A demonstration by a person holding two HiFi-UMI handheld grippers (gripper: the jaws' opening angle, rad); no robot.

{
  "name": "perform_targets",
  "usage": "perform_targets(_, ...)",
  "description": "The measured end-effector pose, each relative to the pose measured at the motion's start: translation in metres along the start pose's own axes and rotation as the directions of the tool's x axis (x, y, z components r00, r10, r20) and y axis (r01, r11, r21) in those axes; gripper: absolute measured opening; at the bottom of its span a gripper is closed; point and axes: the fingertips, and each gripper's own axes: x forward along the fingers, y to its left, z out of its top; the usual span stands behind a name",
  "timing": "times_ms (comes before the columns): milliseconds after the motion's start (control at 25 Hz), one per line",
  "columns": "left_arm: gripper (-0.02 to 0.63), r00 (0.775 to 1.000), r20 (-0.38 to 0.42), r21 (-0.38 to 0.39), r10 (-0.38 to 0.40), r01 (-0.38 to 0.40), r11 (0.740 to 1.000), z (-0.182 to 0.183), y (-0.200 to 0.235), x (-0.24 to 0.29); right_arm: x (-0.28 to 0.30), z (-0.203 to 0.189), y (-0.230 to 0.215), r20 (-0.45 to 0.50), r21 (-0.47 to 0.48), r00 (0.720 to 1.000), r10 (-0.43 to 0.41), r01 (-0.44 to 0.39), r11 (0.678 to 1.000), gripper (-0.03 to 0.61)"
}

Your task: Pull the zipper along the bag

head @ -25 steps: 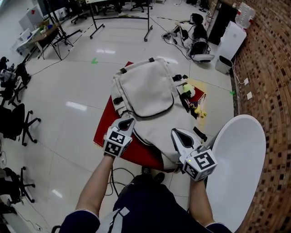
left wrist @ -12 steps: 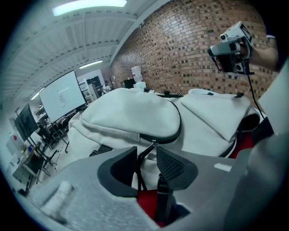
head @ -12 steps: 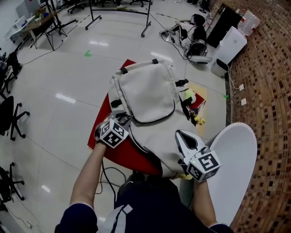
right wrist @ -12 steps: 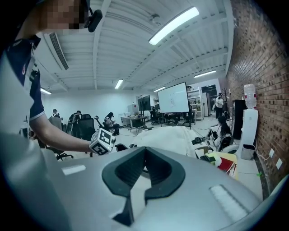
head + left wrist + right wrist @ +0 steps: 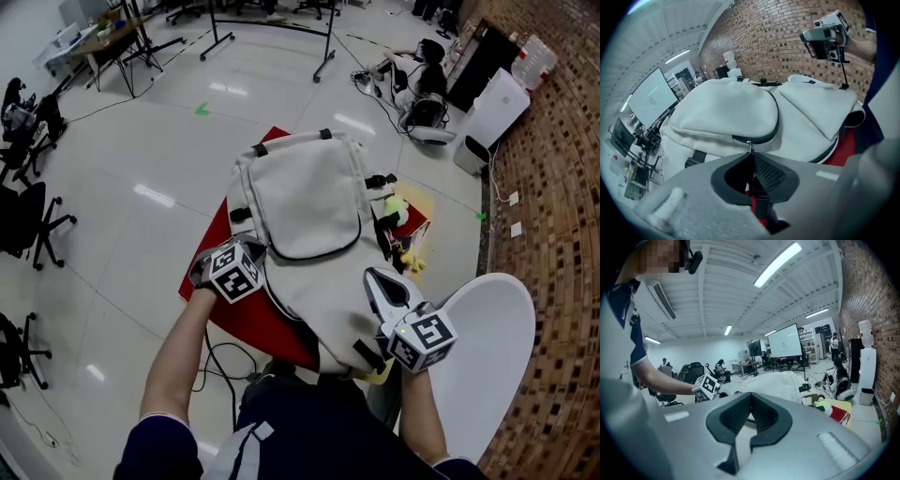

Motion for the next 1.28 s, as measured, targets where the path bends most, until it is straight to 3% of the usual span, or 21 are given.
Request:
perform_targets(160, 0.021, 0.999, -0.009, -0.099, 0.053, -0.053, 0.994, 0.002, -0.005, -0.008, -0.006, -0.003, -0.016, 0.005, 0.022, 0.999, 0.040, -0.040, 0.999, 0.003)
perform_targets(440, 0.020, 0.995, -0.059, -0.167, 0.078, -0.087, 0.982, 0.003, -0.027, -0.009, -0.015, -0.025, -0.038, -0.033, 0.040, 0.997, 0.067, -0.066, 0.997, 0.003)
perform_targets(640, 0.025, 0.994, -0.088, -0.242, 0.070, -0.089, 0.966, 0.008, -0.045, -0.007, -0.020, -0.051, -0.071, -0.129, -0.067, 0.992, -0.003, -0.006, 0.998, 0.003)
perform_targets(760, 0.022, 0.994, -0.099, -0.279, 0.045, -0.072, 0.958, 0.014, -0.059, -0.003, -0.024, -0.071, -0.100, -0.203, -0.121, 0.977, -0.072, 0.048, 0.991, 0.003)
perform_targets(880, 0.025, 0.995, -0.095, -0.340, 0.044, -0.074, 0.938, 0.021, -0.064, 0.001, -0.023, -0.092, -0.120, -0.267, -0.108, 0.961, -0.074, 0.047, 0.993, 0.002)
perform_targets(920, 0.026, 0.995, -0.088, -0.368, 0.041, -0.071, 0.927, 0.023, -0.066, 0.002, -0.022, -0.103, -0.123, -0.303, -0.100, 0.951, -0.059, 0.029, 0.995, 0.066)
perform_targets(960, 0.026, 0.996, -0.081, -0.393, 0.036, -0.065, 0.917, 0.025, -0.069, 0.002, -0.020, -0.114, -0.125, -0.342, -0.090, 0.939, -0.037, 0.007, 0.996, 0.189)
perform_targets(1120, 0.028, 0.998, -0.057, -0.438, 0.041, -0.061, 0.897, 0.038, -0.078, 0.009, -0.010, -0.151, -0.124, -0.452, -0.053, 0.891, 0.035, -0.066, 0.996, 0.195)
perform_targets(1280, 0.028, 0.998, -0.049, -0.472, 0.031, -0.051, 0.880, 0.059, -0.083, 0.015, -0.009, -0.159, -0.120, -0.467, -0.007, 0.879, 0.096, -0.113, 0.994, 0.155)
